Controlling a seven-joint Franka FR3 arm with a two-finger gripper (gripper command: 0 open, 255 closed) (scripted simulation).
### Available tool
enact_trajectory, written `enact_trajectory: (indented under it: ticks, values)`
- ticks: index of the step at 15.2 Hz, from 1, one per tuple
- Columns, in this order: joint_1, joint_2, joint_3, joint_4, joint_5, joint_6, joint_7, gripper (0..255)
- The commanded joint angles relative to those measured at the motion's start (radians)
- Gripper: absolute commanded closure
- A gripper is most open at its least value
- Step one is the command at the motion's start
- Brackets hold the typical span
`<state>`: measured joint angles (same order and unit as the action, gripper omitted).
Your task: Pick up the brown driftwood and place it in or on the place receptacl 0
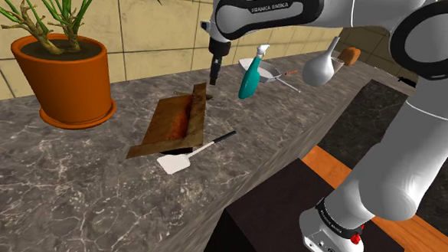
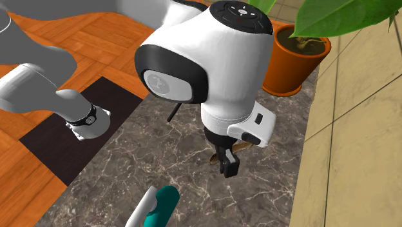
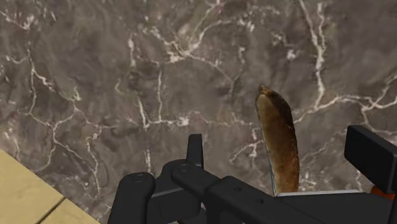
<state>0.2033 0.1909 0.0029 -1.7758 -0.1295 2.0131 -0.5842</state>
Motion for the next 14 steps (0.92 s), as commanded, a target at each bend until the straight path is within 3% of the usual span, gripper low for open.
enact_trajectory:
  ticks: [1, 4, 14]
  values:
    - [0.011, 0.057, 0.014, 0.052, -0.005, 0.015, -0.041, 0]
    - [0.027, 0.131, 0.034, 0.124, -0.015, 0.028, -0.088, 0]
    - [0.022, 0.170, 0.030, 0.079, -0.021, 0.113, -0.084, 0]
